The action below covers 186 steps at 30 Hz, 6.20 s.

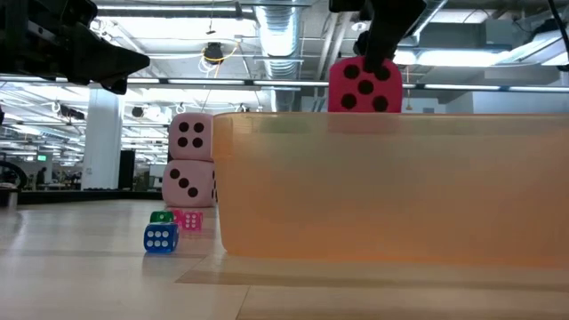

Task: Pick & Place Dice
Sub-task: Put the large red dice into the orange bin, then put the large blue dice into the orange bin

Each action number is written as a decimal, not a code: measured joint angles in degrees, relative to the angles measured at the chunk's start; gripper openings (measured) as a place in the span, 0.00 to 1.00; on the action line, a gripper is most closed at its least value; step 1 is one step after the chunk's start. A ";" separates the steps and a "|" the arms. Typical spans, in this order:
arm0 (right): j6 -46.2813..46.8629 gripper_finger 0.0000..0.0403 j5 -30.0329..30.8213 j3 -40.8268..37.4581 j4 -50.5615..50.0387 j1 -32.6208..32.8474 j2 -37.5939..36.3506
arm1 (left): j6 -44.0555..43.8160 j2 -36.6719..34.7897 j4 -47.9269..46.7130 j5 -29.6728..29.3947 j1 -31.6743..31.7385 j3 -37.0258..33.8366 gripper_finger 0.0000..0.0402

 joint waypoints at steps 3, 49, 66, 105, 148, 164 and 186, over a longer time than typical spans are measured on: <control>0.53 0.85 -0.02 0.00 0.71 0.79 0.00 | 0.00 0.00 -0.01 0.00 -0.02 -0.01 0.00; 18.27 0.86 3.17 0.01 6.51 16.48 6.80 | -0.07 0.00 -0.01 -0.01 0.00 -0.01 0.00; 18.01 0.85 0.44 -0.02 8.28 17.38 13.82 | -0.25 3.20 0.05 0.00 0.00 -0.01 0.00; 17.01 0.99 1.87 -0.02 7.68 19.10 13.99 | -1.33 4.92 0.52 0.01 -0.02 -0.01 0.00; 5.14 0.99 16.68 9.09 -4.38 18.12 -0.94 | -1.25 4.90 0.98 -0.01 -0.02 -0.01 0.00; -5.83 0.99 29.14 9.09 -5.21 15.42 -9.39 | -1.11 4.92 0.93 -0.01 0.00 -0.01 0.00; -24.90 0.99 17.08 8.52 1.41 -5.65 -9.66 | -1.11 4.92 0.91 -0.01 -0.01 -0.01 0.00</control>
